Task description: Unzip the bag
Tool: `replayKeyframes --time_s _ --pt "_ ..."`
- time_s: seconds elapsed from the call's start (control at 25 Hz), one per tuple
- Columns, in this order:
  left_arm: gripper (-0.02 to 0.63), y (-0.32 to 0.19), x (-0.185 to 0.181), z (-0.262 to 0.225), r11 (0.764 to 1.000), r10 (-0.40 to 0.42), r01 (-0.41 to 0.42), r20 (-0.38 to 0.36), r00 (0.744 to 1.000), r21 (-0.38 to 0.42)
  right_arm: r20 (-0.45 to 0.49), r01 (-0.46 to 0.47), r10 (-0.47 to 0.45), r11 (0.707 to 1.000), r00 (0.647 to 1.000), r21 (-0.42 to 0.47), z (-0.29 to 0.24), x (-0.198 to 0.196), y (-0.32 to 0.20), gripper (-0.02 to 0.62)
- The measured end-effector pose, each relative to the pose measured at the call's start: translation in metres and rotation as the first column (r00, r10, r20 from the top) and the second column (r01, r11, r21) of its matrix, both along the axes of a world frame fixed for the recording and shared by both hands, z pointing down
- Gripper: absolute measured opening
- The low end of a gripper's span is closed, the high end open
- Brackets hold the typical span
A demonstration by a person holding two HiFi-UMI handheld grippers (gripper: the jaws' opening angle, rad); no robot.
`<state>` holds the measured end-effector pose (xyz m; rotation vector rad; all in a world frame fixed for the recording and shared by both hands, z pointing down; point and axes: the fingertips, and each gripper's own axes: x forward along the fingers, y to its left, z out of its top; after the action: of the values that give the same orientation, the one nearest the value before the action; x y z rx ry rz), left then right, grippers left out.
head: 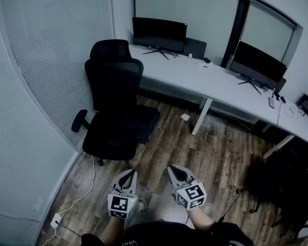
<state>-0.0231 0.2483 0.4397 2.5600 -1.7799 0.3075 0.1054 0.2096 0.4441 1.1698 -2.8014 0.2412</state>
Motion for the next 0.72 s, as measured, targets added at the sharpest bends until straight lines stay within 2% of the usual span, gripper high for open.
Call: replayKeyframes --time_s 0.4,0.72 --pt "0.021 -0.056 -0.025 0.012 0.999 0.044 -0.045 -0.014 0.999 -0.027 0.038 -0.037 0.038 0.999 0.999 -0.025 0.008 -0.029 -0.054 0.046" --pt "0.025 -0.109 -0.051 0.033 0.986 0.144 -0.143 0.007 0.990 -0.087 0.005 -0.116 0.117 0.992 0.993 -0.050 0.026 -0.058 -0.098 0.048"
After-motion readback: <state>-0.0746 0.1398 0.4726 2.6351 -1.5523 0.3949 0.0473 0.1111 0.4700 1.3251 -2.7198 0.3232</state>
